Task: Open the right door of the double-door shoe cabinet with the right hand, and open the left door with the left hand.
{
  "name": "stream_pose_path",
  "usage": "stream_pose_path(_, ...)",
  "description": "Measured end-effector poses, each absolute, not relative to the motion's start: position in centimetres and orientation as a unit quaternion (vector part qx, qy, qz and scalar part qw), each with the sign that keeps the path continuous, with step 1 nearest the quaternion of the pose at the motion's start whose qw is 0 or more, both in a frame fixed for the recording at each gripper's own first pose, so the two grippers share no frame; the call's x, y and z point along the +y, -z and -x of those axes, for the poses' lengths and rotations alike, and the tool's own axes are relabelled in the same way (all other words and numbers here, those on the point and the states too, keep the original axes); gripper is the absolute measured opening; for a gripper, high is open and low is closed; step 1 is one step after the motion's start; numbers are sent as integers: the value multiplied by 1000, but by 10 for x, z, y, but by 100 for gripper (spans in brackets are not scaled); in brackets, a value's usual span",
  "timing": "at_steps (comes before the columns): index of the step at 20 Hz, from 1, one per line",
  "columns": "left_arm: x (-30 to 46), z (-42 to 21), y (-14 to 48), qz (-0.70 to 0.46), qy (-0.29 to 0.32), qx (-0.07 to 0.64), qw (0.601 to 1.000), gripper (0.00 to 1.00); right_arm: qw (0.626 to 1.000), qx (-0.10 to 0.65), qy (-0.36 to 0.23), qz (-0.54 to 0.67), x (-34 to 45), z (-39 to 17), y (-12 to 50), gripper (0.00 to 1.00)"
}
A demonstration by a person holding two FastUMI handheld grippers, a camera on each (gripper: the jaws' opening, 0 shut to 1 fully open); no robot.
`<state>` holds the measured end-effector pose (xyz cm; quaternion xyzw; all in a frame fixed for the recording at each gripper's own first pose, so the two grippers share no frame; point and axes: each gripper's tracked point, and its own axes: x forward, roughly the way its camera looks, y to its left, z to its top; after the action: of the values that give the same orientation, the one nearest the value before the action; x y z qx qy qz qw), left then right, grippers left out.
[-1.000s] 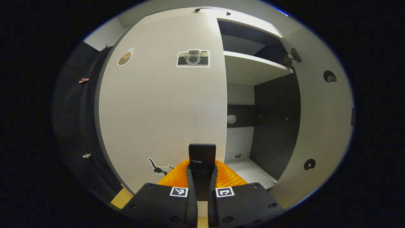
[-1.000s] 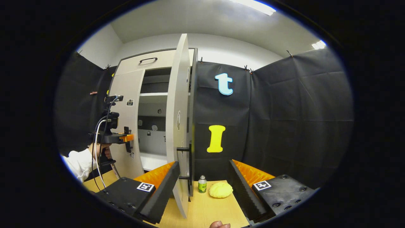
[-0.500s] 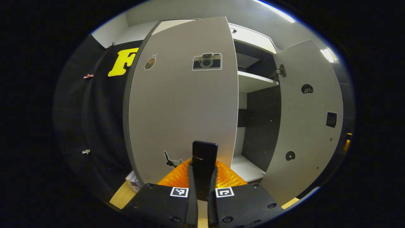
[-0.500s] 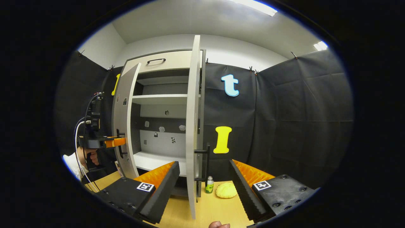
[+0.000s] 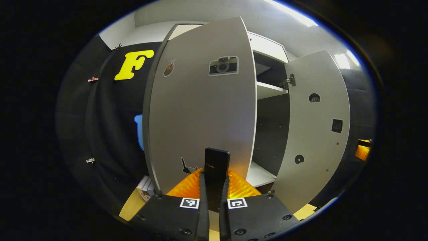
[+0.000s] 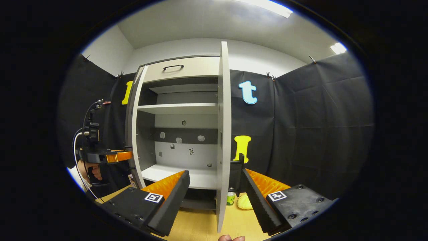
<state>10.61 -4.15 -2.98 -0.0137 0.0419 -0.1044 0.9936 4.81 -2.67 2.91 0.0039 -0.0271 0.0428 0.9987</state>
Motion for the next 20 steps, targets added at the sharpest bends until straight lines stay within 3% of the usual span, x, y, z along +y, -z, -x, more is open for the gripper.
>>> stream_pose_path(20,2,-90,26,17,102,27,994,15,996,-26,-80,-7,67,-36,-20,98)
